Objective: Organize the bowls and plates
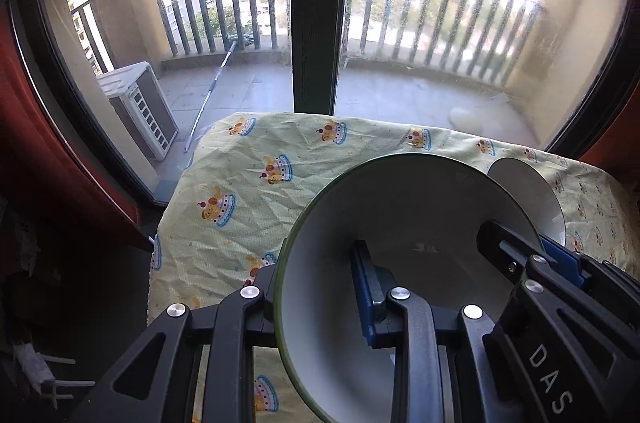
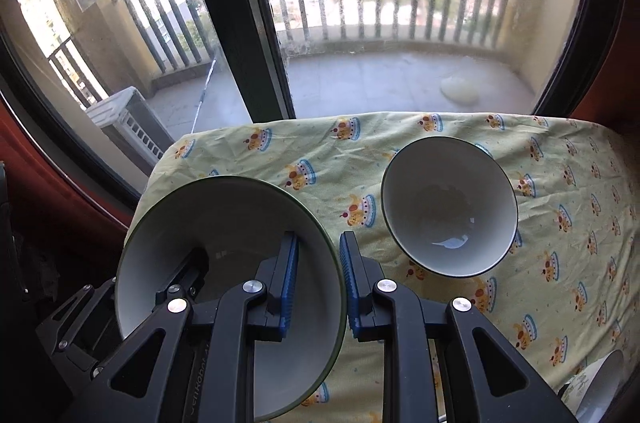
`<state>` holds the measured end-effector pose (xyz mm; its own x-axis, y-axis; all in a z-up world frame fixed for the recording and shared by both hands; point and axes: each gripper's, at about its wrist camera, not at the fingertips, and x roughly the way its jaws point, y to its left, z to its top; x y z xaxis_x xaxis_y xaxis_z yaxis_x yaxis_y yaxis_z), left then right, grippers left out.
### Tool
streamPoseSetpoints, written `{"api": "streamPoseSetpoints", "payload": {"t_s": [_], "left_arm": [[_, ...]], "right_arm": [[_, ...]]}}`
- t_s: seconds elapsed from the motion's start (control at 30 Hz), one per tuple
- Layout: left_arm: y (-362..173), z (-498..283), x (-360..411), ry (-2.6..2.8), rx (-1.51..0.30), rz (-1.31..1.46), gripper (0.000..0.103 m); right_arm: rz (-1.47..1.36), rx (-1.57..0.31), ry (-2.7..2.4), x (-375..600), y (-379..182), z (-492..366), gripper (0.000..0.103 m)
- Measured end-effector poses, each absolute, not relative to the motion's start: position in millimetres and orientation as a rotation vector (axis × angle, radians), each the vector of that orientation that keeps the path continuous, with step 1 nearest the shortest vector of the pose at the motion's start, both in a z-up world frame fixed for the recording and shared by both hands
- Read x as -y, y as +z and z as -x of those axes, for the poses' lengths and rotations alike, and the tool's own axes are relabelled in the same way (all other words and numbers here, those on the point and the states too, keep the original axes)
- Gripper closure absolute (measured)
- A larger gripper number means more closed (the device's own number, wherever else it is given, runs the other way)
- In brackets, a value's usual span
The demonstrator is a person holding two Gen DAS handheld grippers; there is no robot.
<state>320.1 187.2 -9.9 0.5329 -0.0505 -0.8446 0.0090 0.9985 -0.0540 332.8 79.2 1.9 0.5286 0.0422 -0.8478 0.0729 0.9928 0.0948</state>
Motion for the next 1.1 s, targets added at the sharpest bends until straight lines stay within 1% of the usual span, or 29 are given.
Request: {"api": "streamPoseSetpoints", "payload": {"t_s": [0.4, 1.1], "left_arm": [[18, -270, -131, -0.011, -0.978, 0.024, 0.077], [25, -198, 2, -0.033, -1.003, 0.034, 0.077]], "right_arm": [[-0.135, -0.97, 0.014, -23, 32, -278, 0.078], [-0.09, -0.974, 0.008, 112, 44, -201, 0.078]]}}
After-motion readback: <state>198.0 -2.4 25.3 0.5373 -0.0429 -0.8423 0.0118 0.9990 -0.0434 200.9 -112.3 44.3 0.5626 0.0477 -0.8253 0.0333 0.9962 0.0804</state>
